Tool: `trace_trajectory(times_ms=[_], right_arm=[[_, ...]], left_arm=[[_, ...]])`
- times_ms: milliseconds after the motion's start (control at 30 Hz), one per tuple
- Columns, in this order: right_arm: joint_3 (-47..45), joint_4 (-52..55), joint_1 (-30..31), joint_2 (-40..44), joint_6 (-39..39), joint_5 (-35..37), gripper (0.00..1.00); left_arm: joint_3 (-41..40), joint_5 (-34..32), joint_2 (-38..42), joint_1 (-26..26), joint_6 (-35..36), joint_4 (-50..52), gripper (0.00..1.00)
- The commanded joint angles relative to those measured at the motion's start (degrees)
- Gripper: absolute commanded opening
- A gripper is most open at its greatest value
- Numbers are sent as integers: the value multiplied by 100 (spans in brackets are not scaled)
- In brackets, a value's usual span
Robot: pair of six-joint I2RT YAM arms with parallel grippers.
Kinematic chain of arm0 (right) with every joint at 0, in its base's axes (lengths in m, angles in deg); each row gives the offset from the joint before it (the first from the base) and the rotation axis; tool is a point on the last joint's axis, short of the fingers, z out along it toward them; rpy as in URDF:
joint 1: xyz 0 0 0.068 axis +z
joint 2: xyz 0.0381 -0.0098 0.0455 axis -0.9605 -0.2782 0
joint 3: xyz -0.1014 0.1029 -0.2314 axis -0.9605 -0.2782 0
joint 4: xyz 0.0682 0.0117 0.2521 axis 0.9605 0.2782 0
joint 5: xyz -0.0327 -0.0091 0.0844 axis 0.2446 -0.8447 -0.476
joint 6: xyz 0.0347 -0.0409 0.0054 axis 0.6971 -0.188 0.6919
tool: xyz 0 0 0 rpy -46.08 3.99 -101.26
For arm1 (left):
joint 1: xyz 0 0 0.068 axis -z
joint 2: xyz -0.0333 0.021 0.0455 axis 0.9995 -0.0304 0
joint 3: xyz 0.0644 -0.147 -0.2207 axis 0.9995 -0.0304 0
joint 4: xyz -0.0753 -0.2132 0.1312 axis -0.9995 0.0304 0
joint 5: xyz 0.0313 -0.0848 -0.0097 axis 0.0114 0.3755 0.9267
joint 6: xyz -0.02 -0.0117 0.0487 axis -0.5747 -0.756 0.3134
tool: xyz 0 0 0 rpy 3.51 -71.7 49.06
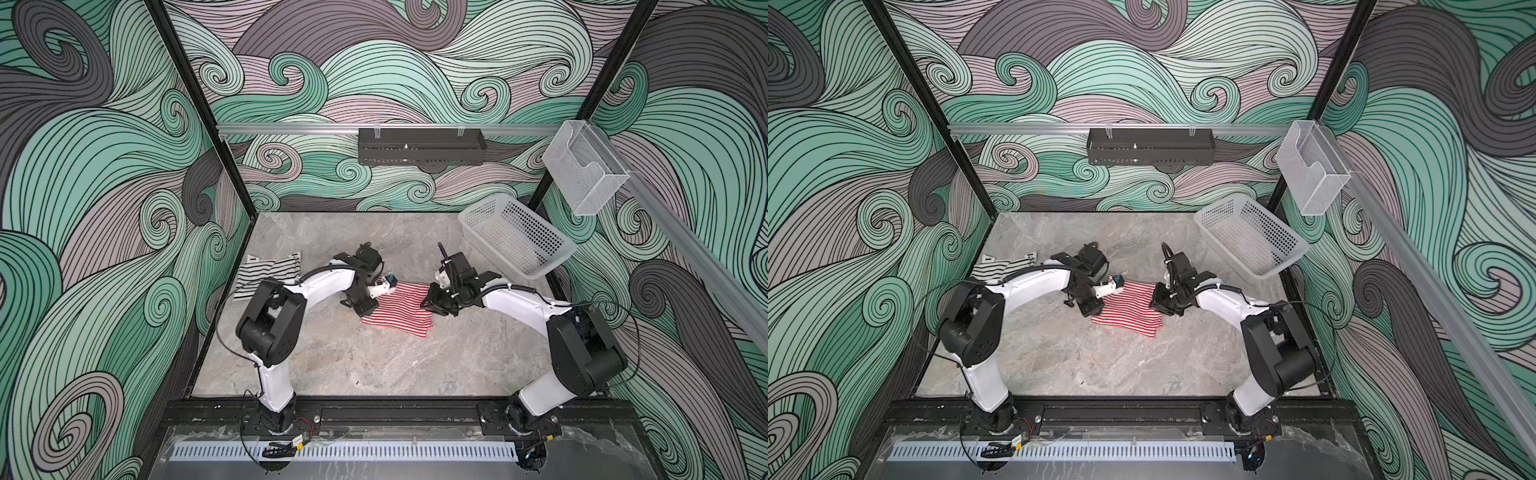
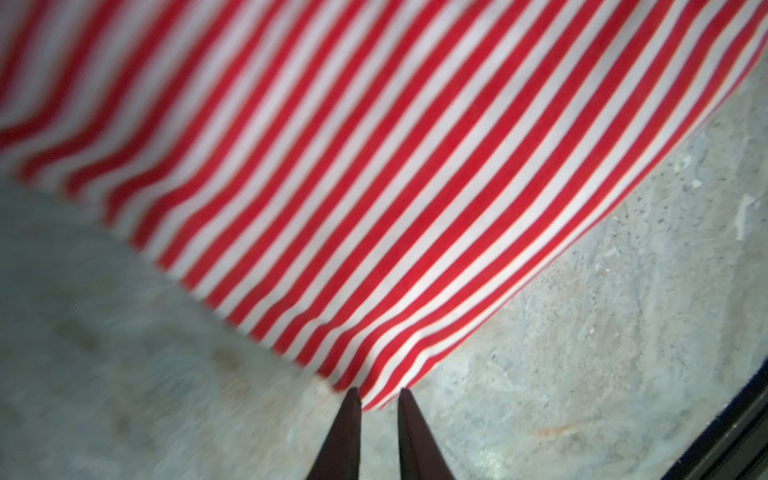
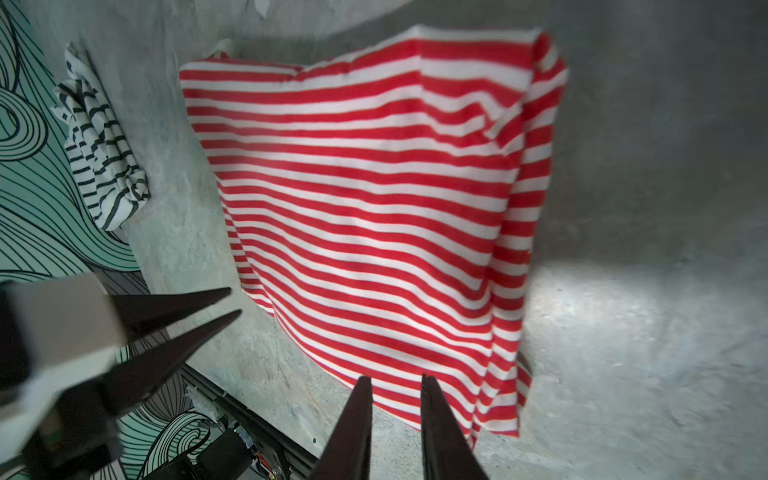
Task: Fold and stack tank tops
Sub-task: Smooth out the tank top at the center of the table, then move the tank top to the center of the table.
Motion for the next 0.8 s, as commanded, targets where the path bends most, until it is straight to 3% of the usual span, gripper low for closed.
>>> trace_trajectory(times_ms=[0,200,400,567,767], right_arm=[[84,-540,300,-376,415,-214,23],[296,-1241,663,-991,834,-274,23],[339,-1275,669,-1196,894,-127,23],[284,-1265,652,-1228,875,-121,23],[-101,-1286,386,-1041,840,-99,23]], left_arm=[[-33,-270,703,-707,-271,-459,22],[54,-1523,390,-1869,-332,-874,22],[213,-2470,-241,-2868,-483,-1170,22],[317,-2971,-754,-3265,-501,-1232,21],[383,-2907,-1222,-3312,-404,-1085,21]])
